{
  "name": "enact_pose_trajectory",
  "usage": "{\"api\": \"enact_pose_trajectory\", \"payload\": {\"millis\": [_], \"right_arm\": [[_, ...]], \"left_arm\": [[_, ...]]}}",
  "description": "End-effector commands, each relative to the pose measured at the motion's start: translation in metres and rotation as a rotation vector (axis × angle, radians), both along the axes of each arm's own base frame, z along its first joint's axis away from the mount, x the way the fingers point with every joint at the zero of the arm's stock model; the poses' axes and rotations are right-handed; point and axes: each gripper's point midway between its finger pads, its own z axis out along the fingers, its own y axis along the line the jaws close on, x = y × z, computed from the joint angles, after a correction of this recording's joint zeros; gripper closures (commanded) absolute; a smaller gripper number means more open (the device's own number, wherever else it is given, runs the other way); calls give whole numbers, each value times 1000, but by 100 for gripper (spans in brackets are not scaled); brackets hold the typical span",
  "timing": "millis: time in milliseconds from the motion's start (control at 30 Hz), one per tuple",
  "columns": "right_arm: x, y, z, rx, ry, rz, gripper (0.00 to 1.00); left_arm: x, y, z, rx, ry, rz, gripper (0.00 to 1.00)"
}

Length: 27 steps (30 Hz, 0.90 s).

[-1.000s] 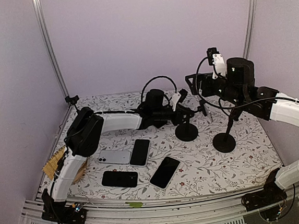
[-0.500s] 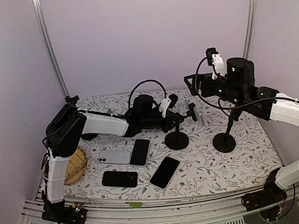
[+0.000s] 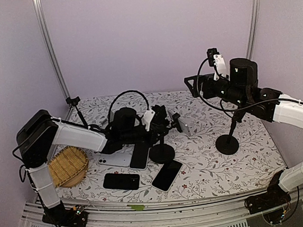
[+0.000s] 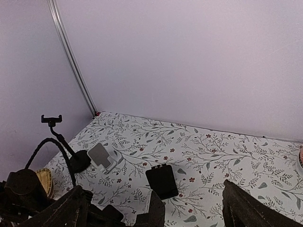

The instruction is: Remove the phone from the phone stand

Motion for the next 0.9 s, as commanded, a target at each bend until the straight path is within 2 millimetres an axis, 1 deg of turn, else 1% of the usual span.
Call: {"api": "enact_pose_trajectory", "payload": {"millis": [0, 100, 233, 367, 500, 633, 733, 800, 867], "right_arm": [[3, 6, 0, 12, -5, 24, 1], [4, 9, -2, 12, 1, 31, 1], [6, 12, -5, 6, 10, 38, 1], [7, 14, -7, 1, 15, 41, 1], [7, 15, -9, -5, 17, 44, 1], [8, 16, -10, -9, 19, 45, 1], [8, 16, -10, -12, 20, 48, 1], [7, 14, -10, -14, 20, 45, 1], [6, 12, -10, -17, 18, 38, 1]], "left_arm": [[-6, 7, 19, -63, -44, 40, 81], [-10, 9, 12, -65, -31, 42, 78], [-13, 9, 6, -65, -29, 40, 68], [-13, 6, 6, -60, -43, 28, 56], [-14, 1, 10, -60, -52, 2, 47], [-12, -10, 11, -59, -49, -35, 41], [-6, -23, 2, -38, -26, -55, 41], [-1, -30, -10, -22, -3, -65, 40], [3, -36, -8, -24, 0, -67, 39]]}}
